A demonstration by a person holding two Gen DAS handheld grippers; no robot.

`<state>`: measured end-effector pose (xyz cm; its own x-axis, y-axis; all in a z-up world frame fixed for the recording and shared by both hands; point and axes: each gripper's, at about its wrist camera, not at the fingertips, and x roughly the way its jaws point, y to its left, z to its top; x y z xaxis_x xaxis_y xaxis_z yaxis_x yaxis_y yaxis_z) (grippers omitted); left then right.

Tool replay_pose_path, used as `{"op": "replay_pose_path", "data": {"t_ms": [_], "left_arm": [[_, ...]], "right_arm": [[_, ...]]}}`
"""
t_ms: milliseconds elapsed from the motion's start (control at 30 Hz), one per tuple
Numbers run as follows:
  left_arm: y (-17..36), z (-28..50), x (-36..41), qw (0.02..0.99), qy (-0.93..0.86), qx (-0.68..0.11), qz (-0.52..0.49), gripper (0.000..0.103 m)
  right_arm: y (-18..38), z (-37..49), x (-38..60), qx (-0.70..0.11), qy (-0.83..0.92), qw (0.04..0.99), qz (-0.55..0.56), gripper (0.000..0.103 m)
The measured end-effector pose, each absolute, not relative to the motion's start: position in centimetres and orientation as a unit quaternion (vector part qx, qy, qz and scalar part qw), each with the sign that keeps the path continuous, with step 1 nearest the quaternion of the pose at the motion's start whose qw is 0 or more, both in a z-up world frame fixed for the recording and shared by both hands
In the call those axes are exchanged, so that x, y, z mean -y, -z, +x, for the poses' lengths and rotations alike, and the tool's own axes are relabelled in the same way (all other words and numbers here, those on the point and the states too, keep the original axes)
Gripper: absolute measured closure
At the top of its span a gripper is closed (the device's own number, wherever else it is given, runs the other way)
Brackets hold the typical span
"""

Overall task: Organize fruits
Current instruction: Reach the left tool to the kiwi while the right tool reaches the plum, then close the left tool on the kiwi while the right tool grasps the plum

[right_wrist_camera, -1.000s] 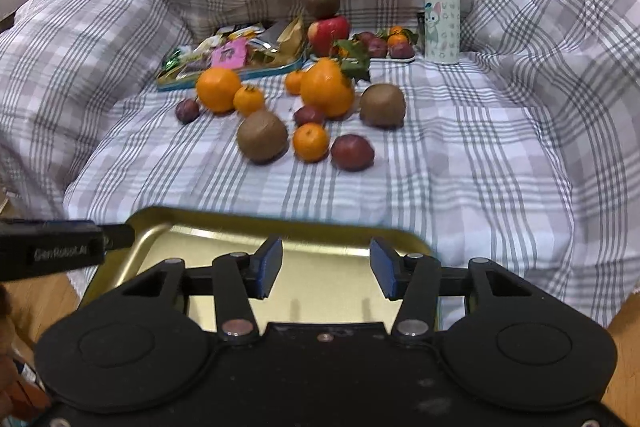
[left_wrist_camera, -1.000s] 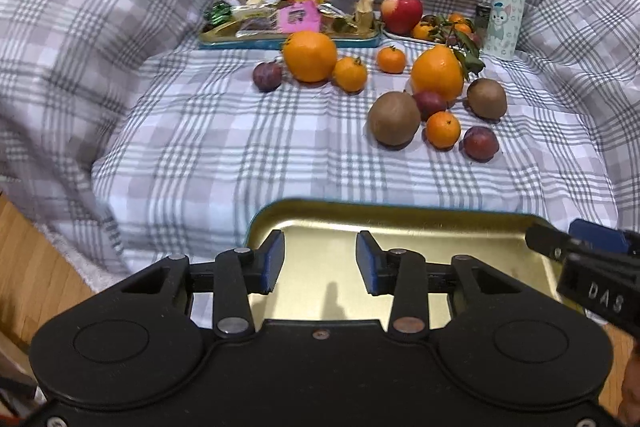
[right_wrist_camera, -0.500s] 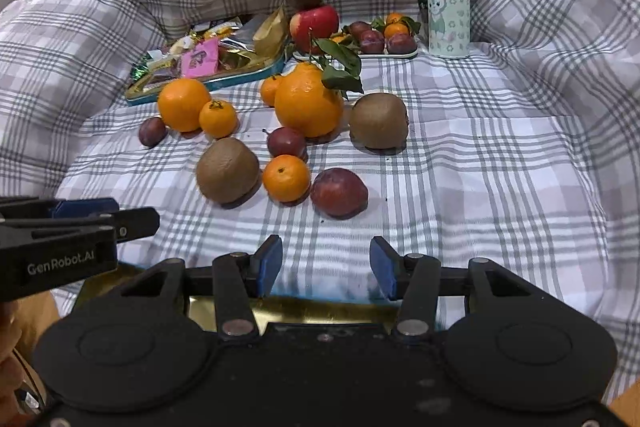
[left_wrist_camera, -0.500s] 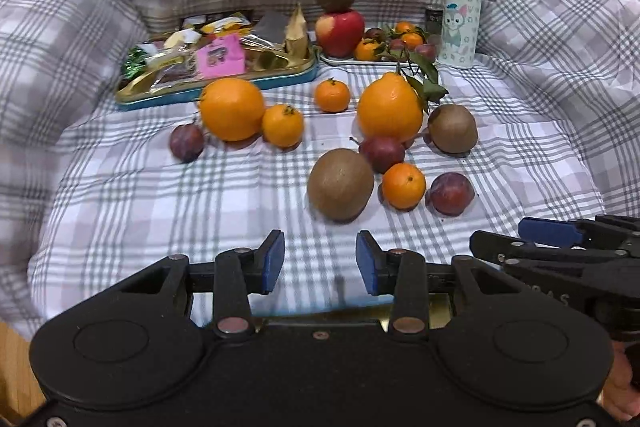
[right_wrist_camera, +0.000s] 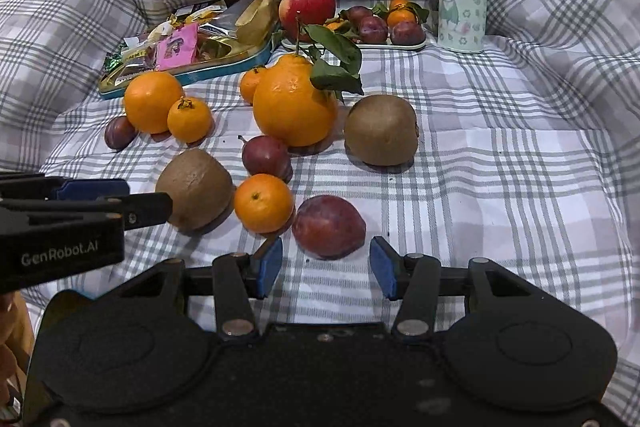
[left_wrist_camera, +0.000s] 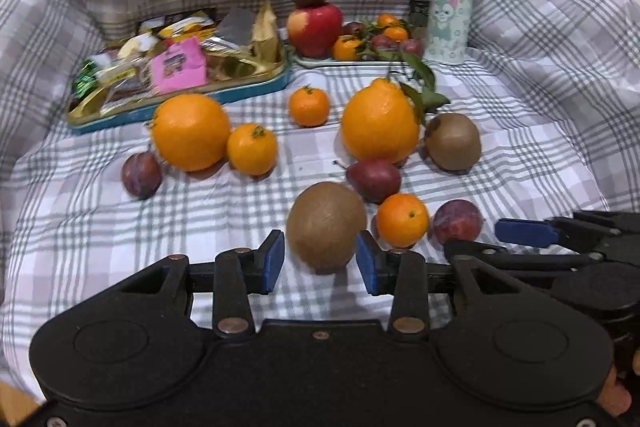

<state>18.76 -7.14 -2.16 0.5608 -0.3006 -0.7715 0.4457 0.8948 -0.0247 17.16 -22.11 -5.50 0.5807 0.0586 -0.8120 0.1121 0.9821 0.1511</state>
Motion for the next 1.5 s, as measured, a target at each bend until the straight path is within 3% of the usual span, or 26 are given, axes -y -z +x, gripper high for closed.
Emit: {"op": "replay_pose_path", "data": {"t_ms": [300,833,1233,1500], "left_arm": [[3.0,20.2,7.6,0.878,0.206,-0.422,0.086,0.054],[4.4,22.5,8.8,0.87,0.217,-0.438,0.065,0.043],[4.8,22.9,8.5,0.871,0.214,-0.442,0.03,0.045],[4.8,23.2,6.2,0.857,0.205,-0.47,-0.049,0.046]], "right_arm": [[6.3,18.5,22.3,-0.462,0.011,0.882,0.089,0.051],[7.3,19.2,22.5,-0.459,0.009,0.884,0.085,0.051],[7.3,18.8,22.3,-0.452,0.012,0.889,0.077,0.055],[6.7,17.9,22.5,-0.455,0.018,0.886,0.084,0.055]]}}
